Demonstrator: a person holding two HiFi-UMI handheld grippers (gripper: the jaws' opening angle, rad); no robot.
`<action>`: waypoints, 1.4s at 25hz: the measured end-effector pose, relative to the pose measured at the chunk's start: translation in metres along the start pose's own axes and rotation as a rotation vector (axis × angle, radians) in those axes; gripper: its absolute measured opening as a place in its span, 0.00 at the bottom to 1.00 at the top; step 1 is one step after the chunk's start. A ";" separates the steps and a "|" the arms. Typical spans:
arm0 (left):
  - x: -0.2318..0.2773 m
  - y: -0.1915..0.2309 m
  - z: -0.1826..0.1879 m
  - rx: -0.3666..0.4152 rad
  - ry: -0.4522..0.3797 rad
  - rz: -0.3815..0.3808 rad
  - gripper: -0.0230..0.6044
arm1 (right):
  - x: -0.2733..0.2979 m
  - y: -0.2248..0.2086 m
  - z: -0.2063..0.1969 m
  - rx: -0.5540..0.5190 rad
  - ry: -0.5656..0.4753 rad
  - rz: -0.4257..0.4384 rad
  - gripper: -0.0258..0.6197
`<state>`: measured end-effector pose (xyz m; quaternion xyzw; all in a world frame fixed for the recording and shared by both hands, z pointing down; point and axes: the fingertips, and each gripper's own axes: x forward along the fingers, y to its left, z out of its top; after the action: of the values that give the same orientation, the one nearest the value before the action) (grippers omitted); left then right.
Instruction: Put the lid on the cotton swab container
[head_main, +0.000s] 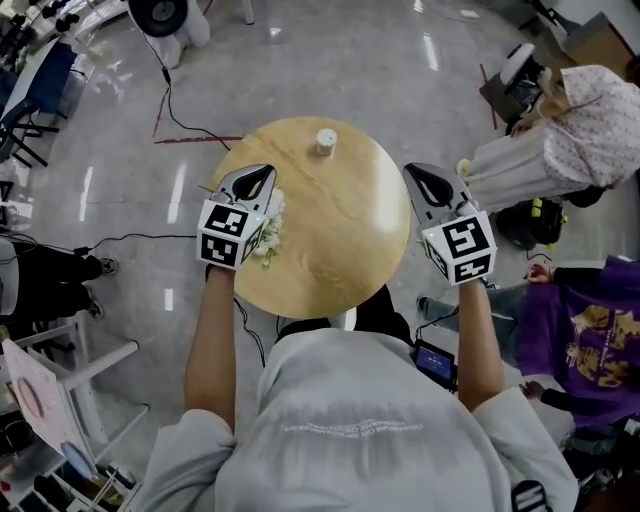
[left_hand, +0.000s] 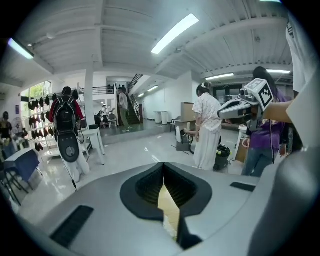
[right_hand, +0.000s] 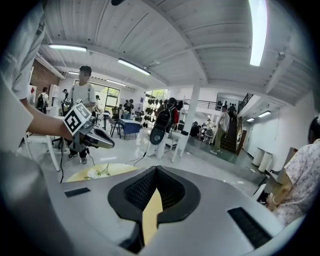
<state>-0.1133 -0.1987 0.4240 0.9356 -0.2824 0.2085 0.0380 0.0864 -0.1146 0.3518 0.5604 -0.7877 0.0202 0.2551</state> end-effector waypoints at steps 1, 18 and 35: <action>0.007 0.001 -0.001 -0.009 0.009 0.007 0.07 | 0.006 -0.007 -0.001 -0.002 -0.001 0.010 0.08; 0.147 0.048 -0.046 -0.549 0.078 0.115 0.33 | 0.150 -0.071 -0.038 -0.034 0.033 0.380 0.08; 0.207 0.073 -0.105 -0.952 0.022 0.258 0.29 | 0.208 -0.086 -0.076 -0.040 0.079 0.581 0.08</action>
<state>-0.0359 -0.3465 0.6014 0.7697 -0.4593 0.0694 0.4380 0.1422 -0.3035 0.4842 0.3051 -0.9049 0.0984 0.2801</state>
